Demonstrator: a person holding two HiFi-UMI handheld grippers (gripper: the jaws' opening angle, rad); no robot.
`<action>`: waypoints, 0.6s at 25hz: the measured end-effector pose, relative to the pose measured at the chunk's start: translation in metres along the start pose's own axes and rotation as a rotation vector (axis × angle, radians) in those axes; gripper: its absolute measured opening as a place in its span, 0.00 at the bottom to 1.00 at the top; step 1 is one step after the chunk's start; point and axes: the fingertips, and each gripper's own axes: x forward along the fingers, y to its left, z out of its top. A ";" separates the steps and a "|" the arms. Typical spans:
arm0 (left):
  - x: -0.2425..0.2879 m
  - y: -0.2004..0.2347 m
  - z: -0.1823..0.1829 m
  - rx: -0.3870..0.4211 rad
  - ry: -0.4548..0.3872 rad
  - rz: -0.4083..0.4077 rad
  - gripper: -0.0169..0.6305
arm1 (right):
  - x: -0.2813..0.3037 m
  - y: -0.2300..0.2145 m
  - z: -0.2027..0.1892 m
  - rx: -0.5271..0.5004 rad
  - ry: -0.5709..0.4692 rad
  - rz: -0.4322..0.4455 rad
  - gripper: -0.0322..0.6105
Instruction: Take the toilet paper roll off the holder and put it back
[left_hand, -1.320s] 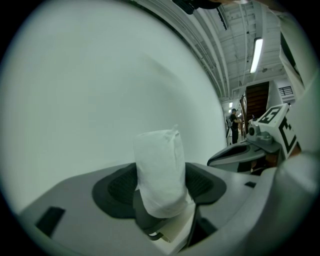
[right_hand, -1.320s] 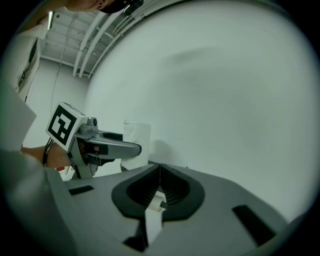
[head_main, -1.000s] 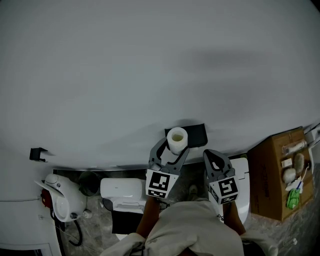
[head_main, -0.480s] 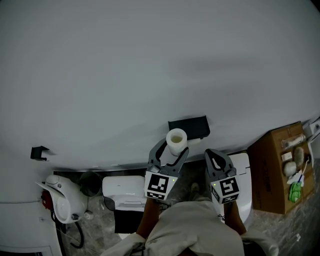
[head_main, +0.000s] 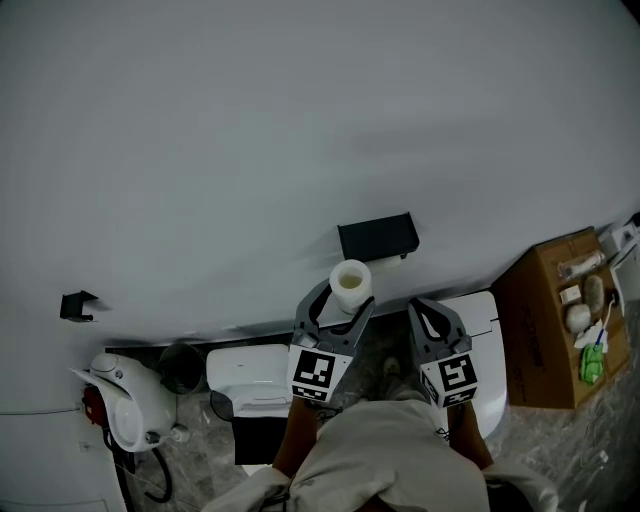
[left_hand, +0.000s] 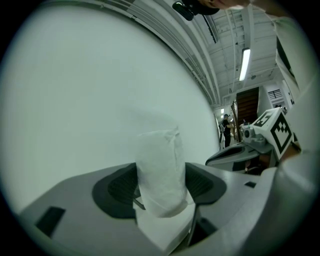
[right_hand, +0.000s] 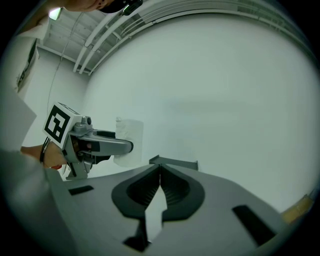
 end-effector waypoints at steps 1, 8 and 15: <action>-0.004 -0.002 -0.001 -0.001 0.001 -0.003 0.49 | -0.003 0.003 0.000 -0.001 0.000 -0.003 0.05; -0.025 -0.013 -0.008 -0.007 -0.005 -0.018 0.49 | -0.021 0.017 -0.004 -0.004 0.003 -0.020 0.05; -0.038 -0.023 -0.013 -0.013 -0.004 -0.027 0.49 | -0.036 0.024 -0.006 -0.008 0.005 -0.038 0.05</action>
